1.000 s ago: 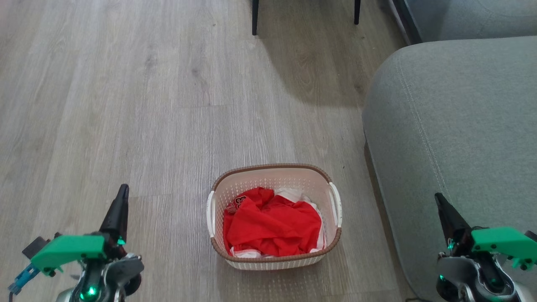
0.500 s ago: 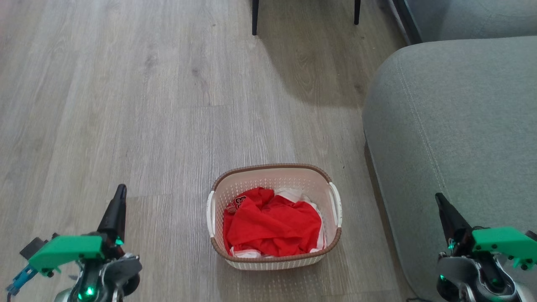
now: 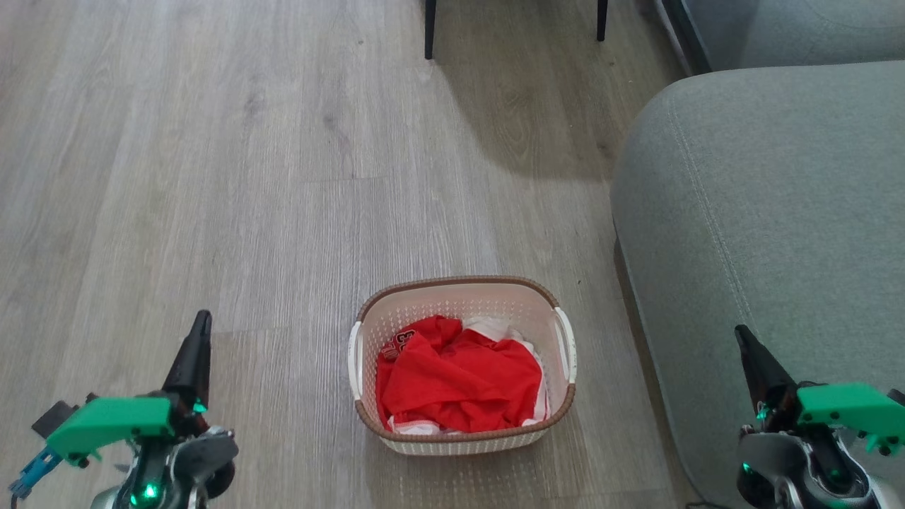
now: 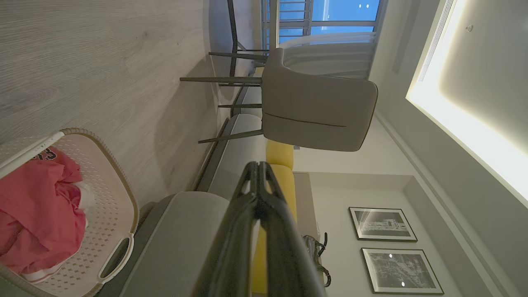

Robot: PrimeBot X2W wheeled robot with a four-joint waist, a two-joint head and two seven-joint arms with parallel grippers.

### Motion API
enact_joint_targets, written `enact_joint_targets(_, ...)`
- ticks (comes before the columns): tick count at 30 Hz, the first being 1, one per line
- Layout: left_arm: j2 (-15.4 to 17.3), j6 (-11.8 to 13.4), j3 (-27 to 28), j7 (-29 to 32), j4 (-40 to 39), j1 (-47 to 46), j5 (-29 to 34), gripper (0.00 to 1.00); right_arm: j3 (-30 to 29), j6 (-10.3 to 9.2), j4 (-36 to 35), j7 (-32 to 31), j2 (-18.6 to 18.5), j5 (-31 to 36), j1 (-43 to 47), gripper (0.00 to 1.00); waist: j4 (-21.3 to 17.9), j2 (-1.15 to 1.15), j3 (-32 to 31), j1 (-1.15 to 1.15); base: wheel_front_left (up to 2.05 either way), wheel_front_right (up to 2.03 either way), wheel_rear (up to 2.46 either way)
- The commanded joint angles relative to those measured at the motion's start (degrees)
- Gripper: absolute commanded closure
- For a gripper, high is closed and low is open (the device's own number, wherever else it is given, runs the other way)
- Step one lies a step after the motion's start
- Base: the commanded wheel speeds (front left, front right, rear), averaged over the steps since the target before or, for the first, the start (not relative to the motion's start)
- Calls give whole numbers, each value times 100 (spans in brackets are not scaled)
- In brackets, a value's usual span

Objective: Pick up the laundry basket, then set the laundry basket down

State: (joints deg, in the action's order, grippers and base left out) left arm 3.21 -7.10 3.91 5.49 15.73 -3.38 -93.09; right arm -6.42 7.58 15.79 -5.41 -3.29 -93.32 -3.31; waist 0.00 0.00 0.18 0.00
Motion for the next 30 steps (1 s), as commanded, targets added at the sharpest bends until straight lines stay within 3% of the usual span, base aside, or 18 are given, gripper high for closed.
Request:
enact_joint_targets(1, 22, -38, 188, 41, -171, -274, 32, 100, 88, -9, -182, -29, -31, 35, -278, 100, 0, 0, 0, 0, 0, 0, 0)
enact_joint_targets(30, 3, -38, 215, 62, -170, -277, 54, 100, 54, -9, -180, -56, -7, 63, -281, 100, 0, 0, 0, 0, 0, 0, 0)
